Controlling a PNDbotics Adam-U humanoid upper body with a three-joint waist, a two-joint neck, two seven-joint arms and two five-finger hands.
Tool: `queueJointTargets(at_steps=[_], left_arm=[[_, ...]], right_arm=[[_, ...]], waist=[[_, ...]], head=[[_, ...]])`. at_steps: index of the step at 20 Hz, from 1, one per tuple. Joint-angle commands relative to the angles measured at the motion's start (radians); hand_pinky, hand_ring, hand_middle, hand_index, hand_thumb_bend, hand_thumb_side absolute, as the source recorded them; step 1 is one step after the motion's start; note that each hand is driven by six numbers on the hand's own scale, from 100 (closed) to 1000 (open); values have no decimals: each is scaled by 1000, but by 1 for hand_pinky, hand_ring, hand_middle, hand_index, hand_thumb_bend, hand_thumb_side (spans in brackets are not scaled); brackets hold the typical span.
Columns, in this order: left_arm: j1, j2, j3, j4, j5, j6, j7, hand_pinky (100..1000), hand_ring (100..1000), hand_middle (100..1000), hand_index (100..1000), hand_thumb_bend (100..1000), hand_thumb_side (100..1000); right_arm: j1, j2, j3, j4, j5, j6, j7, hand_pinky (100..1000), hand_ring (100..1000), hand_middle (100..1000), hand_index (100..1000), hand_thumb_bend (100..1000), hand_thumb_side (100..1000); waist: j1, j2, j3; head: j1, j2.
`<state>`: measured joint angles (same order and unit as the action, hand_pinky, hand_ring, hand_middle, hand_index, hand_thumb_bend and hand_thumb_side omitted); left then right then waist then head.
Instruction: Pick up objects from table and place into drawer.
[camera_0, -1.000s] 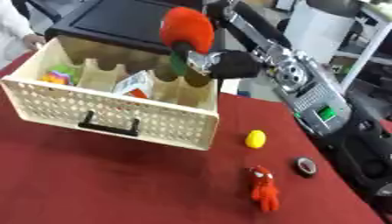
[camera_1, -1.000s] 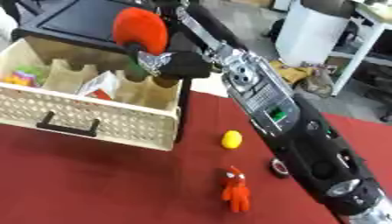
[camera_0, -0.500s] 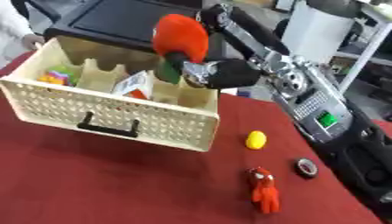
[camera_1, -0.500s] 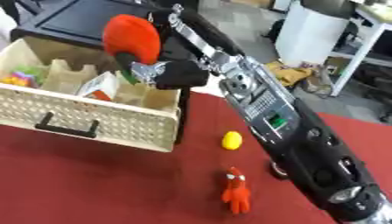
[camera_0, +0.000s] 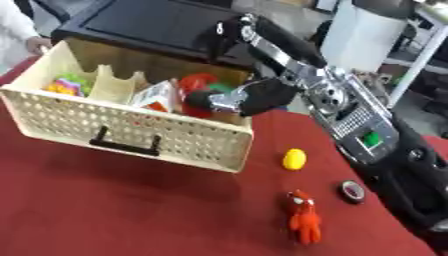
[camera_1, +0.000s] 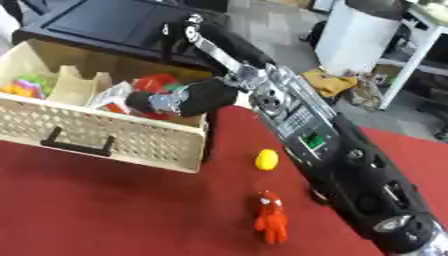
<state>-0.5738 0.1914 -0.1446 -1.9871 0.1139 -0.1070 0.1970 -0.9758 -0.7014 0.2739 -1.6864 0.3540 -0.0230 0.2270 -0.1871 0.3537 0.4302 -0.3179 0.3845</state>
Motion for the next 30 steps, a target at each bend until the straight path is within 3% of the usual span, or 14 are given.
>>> queueJointTargets(at_steps=[1, 11, 21, 26, 30], left_arm=[[-17, 2, 2, -13, 3, 1, -1, 389, 445, 457, 848, 161, 1000], [-9, 6, 6, -13, 2, 2, 5, 390, 446, 458, 847, 161, 1000], [2, 14, 18, -13, -6, -3, 22, 391, 447, 459, 847, 160, 1000], [10, 20, 20, -13, -7, -6, 26, 390, 446, 459, 847, 158, 1000], [15, 32, 24, -13, -11, -10, 30, 388, 445, 458, 848, 154, 1000]], right_arm=[[-12, -22, -18, -2, 9, 0, -12, 712, 766, 519, 763, 585, 669], [-10, -57, -83, -100, -133, 67, -115, 705, 758, 501, 751, 523, 758], [106, -168, -186, -301, -306, 149, -289, 692, 748, 499, 750, 468, 813], [160, -202, -229, -313, -387, 111, -377, 681, 736, 493, 743, 456, 796], [223, -223, -270, -314, -444, 73, -450, 666, 721, 488, 737, 374, 728]], waist=[[10, -17, -2], [18, -30, -20], [40, -49, -58], [57, -59, -82], [72, -68, -102]], head=[[3, -9], [37, 21], [93, 51], [120, 68], [141, 81]])
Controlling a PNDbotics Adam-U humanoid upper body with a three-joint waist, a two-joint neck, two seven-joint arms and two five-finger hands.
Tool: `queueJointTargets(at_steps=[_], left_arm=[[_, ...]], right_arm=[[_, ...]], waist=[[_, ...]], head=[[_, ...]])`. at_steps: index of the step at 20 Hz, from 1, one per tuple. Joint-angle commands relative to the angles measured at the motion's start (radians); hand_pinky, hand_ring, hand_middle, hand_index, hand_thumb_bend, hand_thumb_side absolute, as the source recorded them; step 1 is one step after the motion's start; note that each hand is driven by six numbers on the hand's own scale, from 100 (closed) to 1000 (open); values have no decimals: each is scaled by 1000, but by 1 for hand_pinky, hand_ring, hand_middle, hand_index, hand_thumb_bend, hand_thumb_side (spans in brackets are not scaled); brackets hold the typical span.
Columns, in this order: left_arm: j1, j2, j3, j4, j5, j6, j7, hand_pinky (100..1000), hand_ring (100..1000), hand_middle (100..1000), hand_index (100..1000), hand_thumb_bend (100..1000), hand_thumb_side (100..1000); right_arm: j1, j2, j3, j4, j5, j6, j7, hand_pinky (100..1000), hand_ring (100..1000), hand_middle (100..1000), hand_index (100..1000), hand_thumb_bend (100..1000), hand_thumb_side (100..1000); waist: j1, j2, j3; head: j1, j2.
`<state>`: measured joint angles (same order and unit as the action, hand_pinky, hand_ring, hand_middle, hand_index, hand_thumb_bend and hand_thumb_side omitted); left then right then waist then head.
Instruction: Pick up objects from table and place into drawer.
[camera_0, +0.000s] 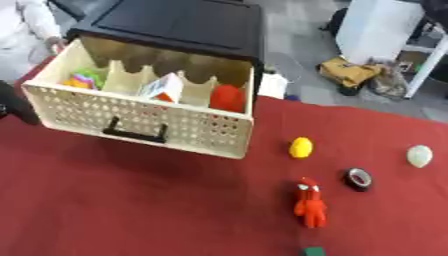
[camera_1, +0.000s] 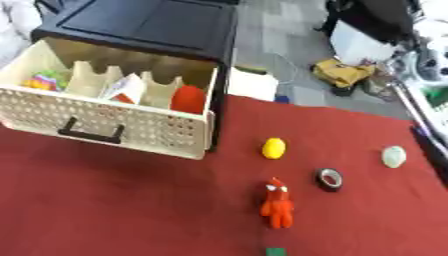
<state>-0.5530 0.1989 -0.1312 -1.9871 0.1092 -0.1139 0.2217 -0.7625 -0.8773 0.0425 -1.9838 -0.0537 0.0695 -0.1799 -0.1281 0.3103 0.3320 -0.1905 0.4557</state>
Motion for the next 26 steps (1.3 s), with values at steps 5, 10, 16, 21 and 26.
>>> queueJointTargets(at_steps=[5, 10, 16, 21, 26], left_arm=[[-9, 60, 19, -13, -33, -13, 13, 372, 427, 453, 849, 139, 1000], [-25, 121, 27, -13, -93, -35, 17, 364, 420, 449, 852, 116, 1000], [-28, 210, 32, -13, -171, -62, 13, 343, 404, 444, 850, 100, 1000], [-17, 297, 36, -13, -250, -89, 9, 306, 376, 438, 838, 100, 1000], [-10, 419, 27, -13, -362, -132, 13, 232, 331, 417, 813, 100, 1000]], right_arm=[[98, -60, -95, -16, -94, -73, -132, 651, 708, 494, 733, 263, 661], [176, -66, -138, -16, -133, -157, -204, 642, 703, 506, 726, 167, 712], [283, -47, -164, -16, -175, -267, -266, 630, 698, 523, 750, 117, 872], [386, -20, -174, -16, -140, -366, -282, 630, 699, 528, 759, 129, 945], [458, 17, -175, -16, -84, -447, -320, 634, 704, 538, 761, 115, 965]], waist=[[35, -34, -31], [58, -38, -64], [82, -35, -101], [93, -29, -124], [105, -27, -141]], head=[[43, 29], [76, 47], [122, 58], [149, 61], [152, 65]])
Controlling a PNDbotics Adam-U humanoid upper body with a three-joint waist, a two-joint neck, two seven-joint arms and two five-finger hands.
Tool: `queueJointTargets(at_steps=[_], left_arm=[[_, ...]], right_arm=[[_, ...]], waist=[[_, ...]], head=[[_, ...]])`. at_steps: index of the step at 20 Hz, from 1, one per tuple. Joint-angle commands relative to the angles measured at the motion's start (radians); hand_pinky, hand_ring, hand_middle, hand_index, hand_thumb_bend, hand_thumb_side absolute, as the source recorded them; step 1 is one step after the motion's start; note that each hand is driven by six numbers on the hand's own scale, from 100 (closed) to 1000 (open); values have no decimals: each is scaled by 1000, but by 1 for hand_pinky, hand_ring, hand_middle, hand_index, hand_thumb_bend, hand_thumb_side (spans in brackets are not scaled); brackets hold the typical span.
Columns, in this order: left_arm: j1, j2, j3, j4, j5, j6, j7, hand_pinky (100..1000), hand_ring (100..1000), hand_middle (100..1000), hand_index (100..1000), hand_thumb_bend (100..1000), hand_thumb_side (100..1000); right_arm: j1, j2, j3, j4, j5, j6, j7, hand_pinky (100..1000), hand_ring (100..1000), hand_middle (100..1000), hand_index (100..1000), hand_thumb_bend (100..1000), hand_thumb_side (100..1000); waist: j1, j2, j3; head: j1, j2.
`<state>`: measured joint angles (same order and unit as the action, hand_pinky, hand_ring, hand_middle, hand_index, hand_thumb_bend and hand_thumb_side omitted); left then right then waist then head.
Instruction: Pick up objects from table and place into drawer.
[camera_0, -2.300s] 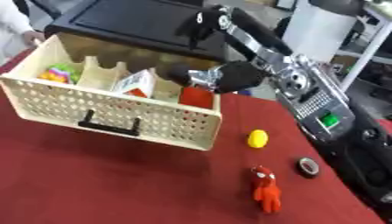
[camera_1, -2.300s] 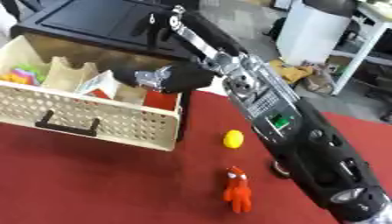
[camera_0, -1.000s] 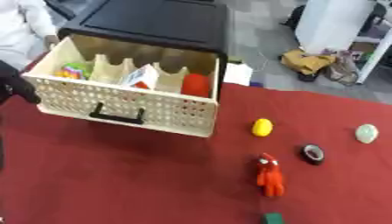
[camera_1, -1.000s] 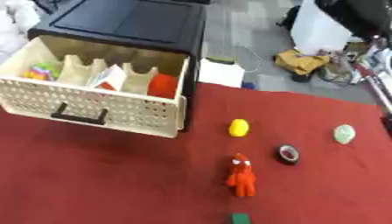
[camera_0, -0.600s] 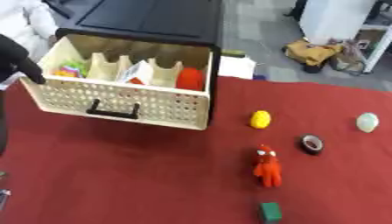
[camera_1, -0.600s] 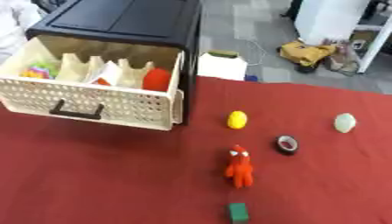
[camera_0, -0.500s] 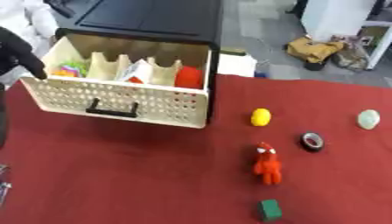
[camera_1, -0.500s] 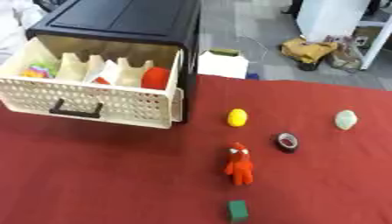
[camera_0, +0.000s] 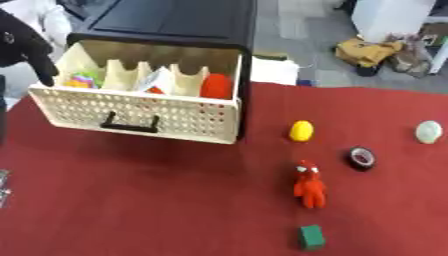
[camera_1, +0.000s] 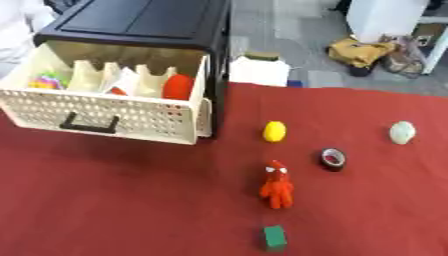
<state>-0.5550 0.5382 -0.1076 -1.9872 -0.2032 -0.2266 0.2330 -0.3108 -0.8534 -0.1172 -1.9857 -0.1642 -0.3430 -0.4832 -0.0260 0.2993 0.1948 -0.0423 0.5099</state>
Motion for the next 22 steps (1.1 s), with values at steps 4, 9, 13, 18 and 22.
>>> queueJointTargets(at_steps=[4, 9, 13, 18, 22], left_arm=[[-4, 184, -24, -13, -140, -40, -29, 185, 286, 404, 798, 100, 1000], [1, 293, -58, -13, -225, -53, -117, 100, 184, 377, 758, 100, 1000], [7, 372, -90, -13, -265, -43, -195, 100, 144, 336, 696, 100, 1000], [12, 444, -132, -13, -302, -18, -321, 100, 158, 294, 657, 100, 1000], [17, 467, -158, -13, -307, 6, -411, 100, 283, 339, 675, 100, 1000]], right_arm=[[49, 33, -11, -14, 63, -77, -39, 638, 710, 543, 766, 108, 980], [92, 74, -8, -14, 111, -101, -60, 638, 710, 542, 765, 116, 975], [109, 92, -5, -14, 138, -104, -73, 637, 709, 542, 765, 108, 966], [122, 106, -1, -14, 157, -103, -79, 637, 709, 540, 764, 120, 962], [124, 115, 1, -14, 161, -99, -78, 636, 708, 539, 763, 123, 956]], waist=[[12, -15, -14], [19, -16, -23], [26, -17, -33], [32, -18, -39], [34, -17, -42]], head=[[6, 13], [13, 14], [21, 18], [28, 20], [36, 20]])
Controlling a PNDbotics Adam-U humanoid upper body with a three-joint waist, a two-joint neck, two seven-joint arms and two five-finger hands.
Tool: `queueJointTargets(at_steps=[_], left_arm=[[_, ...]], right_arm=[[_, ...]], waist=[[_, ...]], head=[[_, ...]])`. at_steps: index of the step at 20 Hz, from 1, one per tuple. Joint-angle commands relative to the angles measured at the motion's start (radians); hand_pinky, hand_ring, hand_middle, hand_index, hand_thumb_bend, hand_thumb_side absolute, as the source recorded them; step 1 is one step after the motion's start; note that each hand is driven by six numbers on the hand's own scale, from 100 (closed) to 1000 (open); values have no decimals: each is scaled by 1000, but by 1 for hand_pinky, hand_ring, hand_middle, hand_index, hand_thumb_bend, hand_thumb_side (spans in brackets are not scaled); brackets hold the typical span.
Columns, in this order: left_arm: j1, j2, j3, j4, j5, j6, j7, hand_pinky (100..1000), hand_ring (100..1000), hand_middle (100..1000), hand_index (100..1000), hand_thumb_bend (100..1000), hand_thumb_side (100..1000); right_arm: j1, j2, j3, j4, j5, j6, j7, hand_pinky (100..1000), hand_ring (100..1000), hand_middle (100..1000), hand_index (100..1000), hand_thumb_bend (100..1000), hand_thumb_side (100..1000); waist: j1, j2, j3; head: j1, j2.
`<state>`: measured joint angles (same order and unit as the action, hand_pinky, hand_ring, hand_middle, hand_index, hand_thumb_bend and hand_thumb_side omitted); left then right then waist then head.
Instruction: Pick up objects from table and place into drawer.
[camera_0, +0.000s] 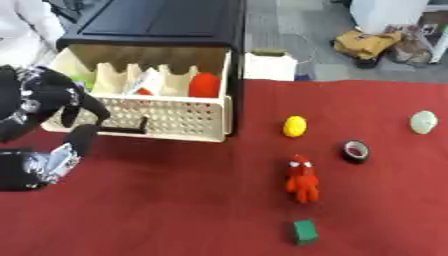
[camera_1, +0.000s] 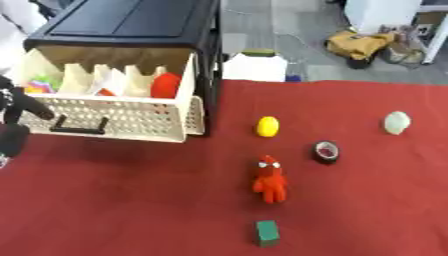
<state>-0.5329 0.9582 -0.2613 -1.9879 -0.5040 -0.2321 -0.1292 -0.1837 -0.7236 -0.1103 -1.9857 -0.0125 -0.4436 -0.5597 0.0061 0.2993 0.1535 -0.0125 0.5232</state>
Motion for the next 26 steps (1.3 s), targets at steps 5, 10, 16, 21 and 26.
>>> queueJointTargets(at_steps=[5, 10, 16, 21, 26], left_arm=[[-4, 55, -35, -12, 24, 23, -177, 191, 457, 449, 719, 100, 1000], [-15, 51, -55, -12, 53, 37, -297, 169, 426, 456, 753, 100, 1000], [-19, 44, -81, -12, 56, 65, -370, 170, 433, 475, 793, 100, 1000], [-19, 35, -99, -12, 60, 101, -411, 169, 433, 487, 834, 100, 1000], [-20, 28, -110, -12, 55, 133, -444, 171, 438, 487, 832, 100, 1000]], right_arm=[[-9, -6, -7, -14, 0, 3, 0, 637, 709, 541, 762, 109, 940], [-10, 4, -11, -14, -4, 2, 0, 637, 708, 540, 760, 112, 932], [-1, 26, -15, -14, -5, 6, -1, 637, 708, 538, 759, 106, 903], [-2, 40, -18, -14, -13, 7, 1, 636, 707, 537, 758, 105, 886], [1, 50, -20, -14, -8, 8, 6, 636, 706, 536, 757, 107, 874]], waist=[[4, -17, -6], [3, -16, -14], [1, -13, -19], [-2, -9, -23], [-3, -3, -28]], head=[[10, 11], [10, 13], [8, 16], [15, 12], [24, 4]])
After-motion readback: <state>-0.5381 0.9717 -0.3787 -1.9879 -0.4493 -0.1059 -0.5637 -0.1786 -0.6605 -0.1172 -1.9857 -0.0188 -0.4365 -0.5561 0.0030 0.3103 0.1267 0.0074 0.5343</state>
